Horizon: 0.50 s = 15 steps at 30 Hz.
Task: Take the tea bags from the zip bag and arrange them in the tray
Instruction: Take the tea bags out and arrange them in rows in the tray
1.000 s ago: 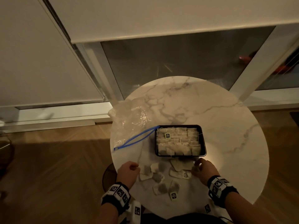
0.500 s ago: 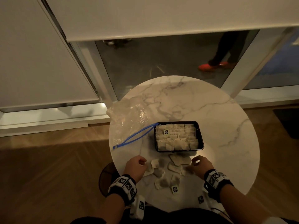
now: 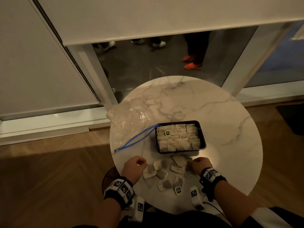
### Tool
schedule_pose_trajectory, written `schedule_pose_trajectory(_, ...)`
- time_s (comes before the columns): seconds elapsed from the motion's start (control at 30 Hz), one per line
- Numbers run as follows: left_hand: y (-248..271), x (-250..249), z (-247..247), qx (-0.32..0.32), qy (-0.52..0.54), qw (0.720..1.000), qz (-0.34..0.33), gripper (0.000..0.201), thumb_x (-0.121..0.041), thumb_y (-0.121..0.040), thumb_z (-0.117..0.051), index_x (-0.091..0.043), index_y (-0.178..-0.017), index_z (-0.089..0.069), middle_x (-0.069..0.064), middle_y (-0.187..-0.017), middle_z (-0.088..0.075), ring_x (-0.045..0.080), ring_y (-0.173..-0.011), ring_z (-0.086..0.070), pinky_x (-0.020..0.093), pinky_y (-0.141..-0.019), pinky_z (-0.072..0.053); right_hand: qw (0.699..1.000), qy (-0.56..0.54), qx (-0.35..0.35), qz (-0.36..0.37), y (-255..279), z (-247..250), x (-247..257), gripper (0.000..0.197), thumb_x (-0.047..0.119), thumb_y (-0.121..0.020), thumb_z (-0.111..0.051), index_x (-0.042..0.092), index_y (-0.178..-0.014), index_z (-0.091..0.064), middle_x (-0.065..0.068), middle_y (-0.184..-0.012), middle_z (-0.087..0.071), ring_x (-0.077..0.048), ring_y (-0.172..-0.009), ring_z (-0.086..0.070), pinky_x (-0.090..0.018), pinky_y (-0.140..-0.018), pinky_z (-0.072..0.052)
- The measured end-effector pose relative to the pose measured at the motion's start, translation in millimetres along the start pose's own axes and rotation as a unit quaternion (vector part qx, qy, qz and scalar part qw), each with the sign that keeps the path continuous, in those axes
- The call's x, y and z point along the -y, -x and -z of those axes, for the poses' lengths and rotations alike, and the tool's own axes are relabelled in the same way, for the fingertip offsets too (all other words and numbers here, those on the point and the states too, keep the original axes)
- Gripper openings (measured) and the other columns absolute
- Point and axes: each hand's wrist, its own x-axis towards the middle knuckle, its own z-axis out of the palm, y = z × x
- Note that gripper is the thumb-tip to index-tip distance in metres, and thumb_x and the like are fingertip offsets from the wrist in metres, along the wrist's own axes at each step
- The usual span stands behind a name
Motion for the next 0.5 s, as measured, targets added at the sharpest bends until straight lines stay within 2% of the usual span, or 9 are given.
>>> schedule_pose_trajectory(0.1, 4, -3, 0, -0.007, 0.011, 1.000, -0.007, 0.005, -0.019, -0.088, -0.072, -0.023, -0.092, -0.072, -0.008, -0.091, -0.068, 0.008, -0.088, -0.064, 0.019, -0.076, -0.048, 0.996, -0.080, -0.011, 0.034, 6, 6, -5, 0.013, 0.017, -0.082, -0.072, 0.016, -0.071, -0.066, -0.006, -0.076, -0.066, -0.018, -0.067, -0.058, -0.024, -0.061, -0.046)
schedule_pose_trajectory(0.13, 5, -5, 0, -0.006, 0.016, 1.000, -0.012, 0.005, -0.020, -0.089, -0.072, -0.022, -0.094, -0.072, -0.009, -0.092, -0.069, 0.007, -0.088, -0.064, 0.017, -0.075, -0.048, 0.993, -0.105, -0.012, 0.051, 10, 11, -7, 0.012, 0.012, -0.081, -0.074, 0.014, -0.072, -0.066, -0.007, -0.074, -0.065, -0.019, -0.067, -0.058, -0.024, -0.060, -0.044)
schedule_pose_trajectory(0.23, 9, -19, 0, -0.001, 0.036, 0.999, -0.025, 0.006, -0.020, -0.090, -0.070, -0.023, -0.094, -0.072, -0.009, -0.092, -0.069, 0.005, -0.087, -0.064, 0.014, -0.073, -0.047, 0.980, -0.174, -0.006, 0.099, 23, 29, -8, 0.014, 0.008, -0.077, -0.080, 0.009, -0.076, -0.065, -0.011, -0.075, -0.070, -0.024, -0.070, -0.061, -0.029, -0.065, -0.045)
schedule_pose_trajectory(0.37, 15, -47, -3, 0.013, 0.069, 0.996, -0.054, 0.008, -0.018, -0.090, -0.070, -0.026, -0.090, -0.072, -0.008, -0.090, -0.071, 0.007, -0.084, -0.066, 0.024, -0.077, -0.055, 0.948, -0.276, 0.070, 0.140, 48, 55, 3, 0.021, 0.012, -0.080, -0.079, 0.006, -0.093, -0.064, -0.014, -0.084, -0.075, -0.026, -0.076, -0.069, -0.036, -0.069, -0.053)
schedule_pose_trajectory(0.43, 18, -67, -5, 0.032, 0.086, 0.993, -0.067, 0.006, -0.021, -0.091, -0.070, -0.025, -0.094, -0.073, -0.008, -0.092, -0.072, 0.009, -0.082, -0.067, 0.020, -0.071, -0.055, 0.929, -0.313, 0.110, 0.163, 62, 63, 15, 0.026, 0.010, -0.080, -0.078, 0.007, -0.102, -0.064, -0.015, -0.089, -0.074, -0.026, -0.079, -0.070, -0.037, -0.072, -0.054)
schedule_pose_trajectory(0.5, 21, -87, -6, 0.061, 0.108, 0.989, -0.084, 0.008, -0.024, -0.092, -0.069, -0.028, -0.098, -0.072, -0.010, -0.094, -0.072, 0.008, -0.086, -0.068, 0.015, -0.069, -0.052, 0.908, -0.352, 0.147, 0.174, 75, 69, 30, 0.030, 0.005, -0.081, -0.075, 0.008, -0.109, -0.064, -0.016, -0.090, -0.072, -0.027, -0.079, -0.068, -0.037, -0.072, -0.053)
